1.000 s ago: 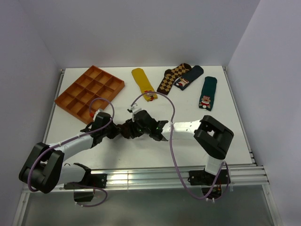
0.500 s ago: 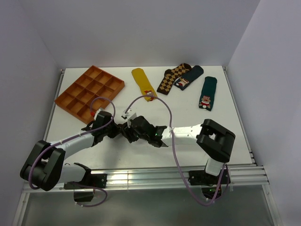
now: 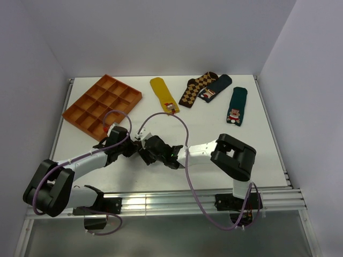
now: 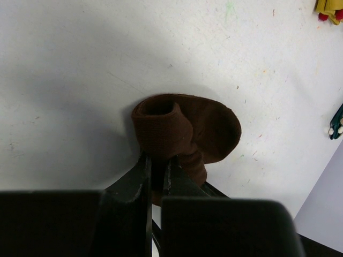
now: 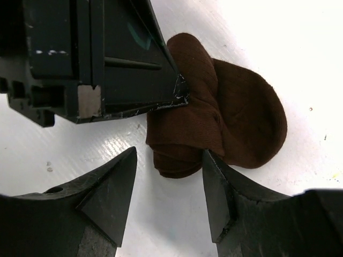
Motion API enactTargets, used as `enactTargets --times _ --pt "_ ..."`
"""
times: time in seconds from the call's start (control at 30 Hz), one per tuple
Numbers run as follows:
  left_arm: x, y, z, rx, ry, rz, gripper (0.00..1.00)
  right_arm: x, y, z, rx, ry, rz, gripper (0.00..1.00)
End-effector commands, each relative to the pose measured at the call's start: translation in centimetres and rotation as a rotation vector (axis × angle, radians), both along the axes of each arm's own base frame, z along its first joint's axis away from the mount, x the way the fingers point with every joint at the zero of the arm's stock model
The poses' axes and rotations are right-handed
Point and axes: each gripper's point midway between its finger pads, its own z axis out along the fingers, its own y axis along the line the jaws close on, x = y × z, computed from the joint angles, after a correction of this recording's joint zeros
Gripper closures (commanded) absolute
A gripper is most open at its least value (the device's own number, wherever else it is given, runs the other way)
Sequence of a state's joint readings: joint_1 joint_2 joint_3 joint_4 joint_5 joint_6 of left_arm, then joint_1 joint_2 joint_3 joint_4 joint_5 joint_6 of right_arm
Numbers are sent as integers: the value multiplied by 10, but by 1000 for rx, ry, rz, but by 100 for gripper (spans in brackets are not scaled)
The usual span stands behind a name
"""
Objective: Roll the socks
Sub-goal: Roll the sock at the center of the board.
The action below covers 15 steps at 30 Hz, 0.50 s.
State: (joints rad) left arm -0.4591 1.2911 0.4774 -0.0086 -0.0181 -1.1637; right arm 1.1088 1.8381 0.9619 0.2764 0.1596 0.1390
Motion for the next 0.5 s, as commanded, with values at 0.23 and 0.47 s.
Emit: enactTargets --times 0.23,0.47 --pt "-25 5 -24 69 108 -50 100 8 13 -17 -43 -12 -41 41" --pt "-26 0 -21 43 102 -64 100 8 6 -46 -109 29 -75 55"
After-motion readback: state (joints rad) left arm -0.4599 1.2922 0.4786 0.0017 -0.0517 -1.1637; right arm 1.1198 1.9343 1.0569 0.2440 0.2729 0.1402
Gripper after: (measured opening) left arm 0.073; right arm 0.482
